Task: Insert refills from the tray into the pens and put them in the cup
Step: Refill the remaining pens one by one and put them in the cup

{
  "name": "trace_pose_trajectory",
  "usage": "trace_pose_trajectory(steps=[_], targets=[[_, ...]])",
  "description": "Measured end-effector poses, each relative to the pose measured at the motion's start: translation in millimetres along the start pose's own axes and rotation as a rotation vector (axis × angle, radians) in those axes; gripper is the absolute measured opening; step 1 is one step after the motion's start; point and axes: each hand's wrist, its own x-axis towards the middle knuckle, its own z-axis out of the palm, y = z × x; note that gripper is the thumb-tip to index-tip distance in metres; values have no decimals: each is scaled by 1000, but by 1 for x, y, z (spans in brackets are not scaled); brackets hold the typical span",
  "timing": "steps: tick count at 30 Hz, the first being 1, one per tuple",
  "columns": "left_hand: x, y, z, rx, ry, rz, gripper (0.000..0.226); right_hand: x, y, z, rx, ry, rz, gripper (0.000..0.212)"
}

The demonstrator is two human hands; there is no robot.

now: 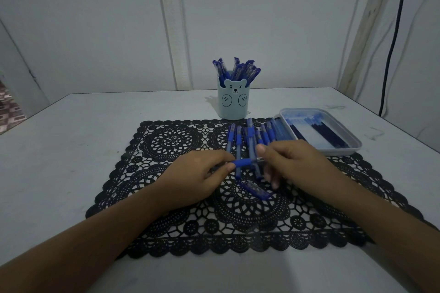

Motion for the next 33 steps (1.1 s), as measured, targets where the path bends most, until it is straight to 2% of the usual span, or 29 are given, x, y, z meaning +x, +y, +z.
trace_pose_trajectory(steps=[2, 5, 8, 11, 16, 21, 30, 33], targets=[[0, 0, 0, -17, -1, -4, 30, 0, 1, -1, 12, -22, 12, 28], [2, 1, -2, -48, -7, -11, 27, 2, 4, -3, 8, -2, -35, 10], [2, 0, -3, -122, 17, -37, 21, 5, 7, -7, 17, 59, -60, 19], [3, -3, -2, -155, 58, -71, 19, 6, 7, -15, -4, 100, -44, 18], [4, -3, -1, -130, 125, -124, 15, 2, 3, -18, -204, -74, -51, 14], [4, -2, -1, -118, 122, -127, 17, -3, 2, -8, -499, -194, -229, 19], [4, -1, -1, -98, 117, -100, 17, -2, 4, -8, -452, -171, -222, 16], [5, 0, -2, -96, 105, -92, 17, -1, 6, -8, -506, -189, -256, 6]])
